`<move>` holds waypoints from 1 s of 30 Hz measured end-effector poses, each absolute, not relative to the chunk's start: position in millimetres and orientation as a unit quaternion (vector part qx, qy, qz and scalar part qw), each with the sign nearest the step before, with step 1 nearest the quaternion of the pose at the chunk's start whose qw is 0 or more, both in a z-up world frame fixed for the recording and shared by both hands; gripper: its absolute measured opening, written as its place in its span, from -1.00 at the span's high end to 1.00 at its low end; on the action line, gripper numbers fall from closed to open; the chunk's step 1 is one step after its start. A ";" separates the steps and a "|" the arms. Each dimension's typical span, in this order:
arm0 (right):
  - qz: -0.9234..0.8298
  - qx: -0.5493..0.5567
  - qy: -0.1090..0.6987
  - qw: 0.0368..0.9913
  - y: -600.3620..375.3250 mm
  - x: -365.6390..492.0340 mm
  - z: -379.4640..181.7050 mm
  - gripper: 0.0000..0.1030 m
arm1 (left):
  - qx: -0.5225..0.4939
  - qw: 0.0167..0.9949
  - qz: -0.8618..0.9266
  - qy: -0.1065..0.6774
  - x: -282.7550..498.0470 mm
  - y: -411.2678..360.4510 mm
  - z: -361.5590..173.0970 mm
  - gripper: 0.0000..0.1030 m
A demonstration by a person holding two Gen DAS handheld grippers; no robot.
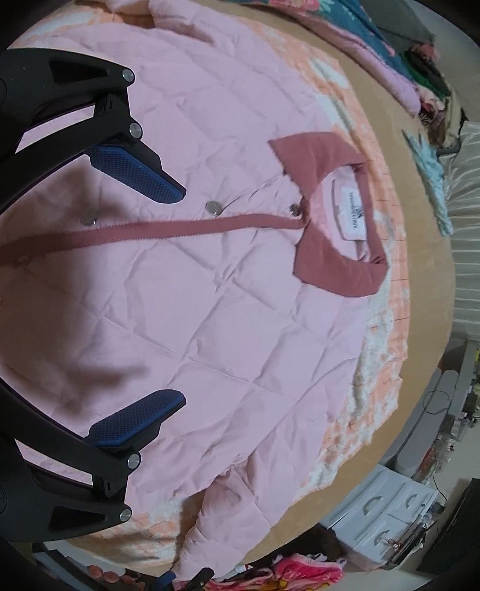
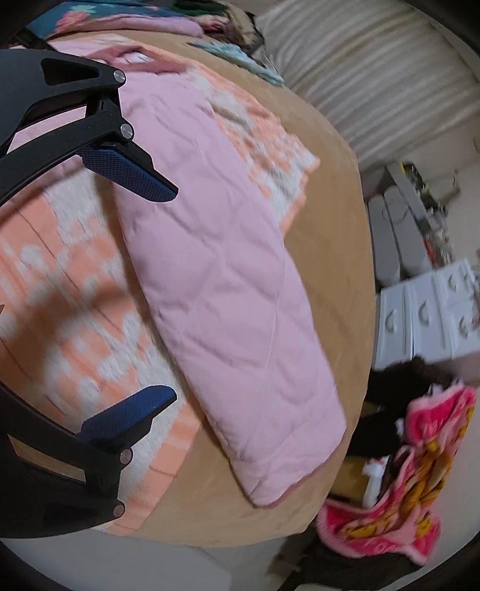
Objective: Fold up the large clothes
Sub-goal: 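Lift the sleeve with the right gripper and fold it across the jacket front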
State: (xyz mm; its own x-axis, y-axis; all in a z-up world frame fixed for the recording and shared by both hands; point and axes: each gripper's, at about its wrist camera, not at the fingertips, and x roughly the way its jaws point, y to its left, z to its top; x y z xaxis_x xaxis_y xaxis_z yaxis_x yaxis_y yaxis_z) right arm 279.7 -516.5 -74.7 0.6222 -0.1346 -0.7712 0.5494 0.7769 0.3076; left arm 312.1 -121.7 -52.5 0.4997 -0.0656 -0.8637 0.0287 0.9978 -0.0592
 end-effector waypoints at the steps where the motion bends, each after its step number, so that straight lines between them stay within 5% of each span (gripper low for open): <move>1: -0.204 0.272 0.387 0.857 -521.5 280.3 -77.8 -0.92 | -0.021 0.863 -0.029 0.505 314.6 -122.7 -56.8 -0.83; 21: -0.284 0.428 0.335 0.790 -637.4 294.3 -133.6 -0.92 | -0.024 0.862 0.001 0.506 359.2 -108.3 -66.5 -0.83; 23: -0.295 0.420 0.316 0.798 -643.2 293.8 -135.1 -0.73 | -0.024 0.864 0.009 0.502 359.3 -100.1 -62.7 -0.83; 25: -0.305 0.410 0.306 0.803 -648.5 289.6 -135.3 -0.19 | -0.025 0.866 0.014 0.499 358.0 -92.1 -59.4 -0.83; 28: -0.287 0.416 0.293 0.811 -650.7 283.1 -129.3 0.31 | -0.024 0.867 0.022 0.498 356.1 -81.4 -54.5 -0.83; 30: -0.275 0.384 0.286 0.834 -642.6 285.2 -113.3 0.45 | -0.027 0.869 0.021 0.494 354.2 -76.9 -50.1 -0.83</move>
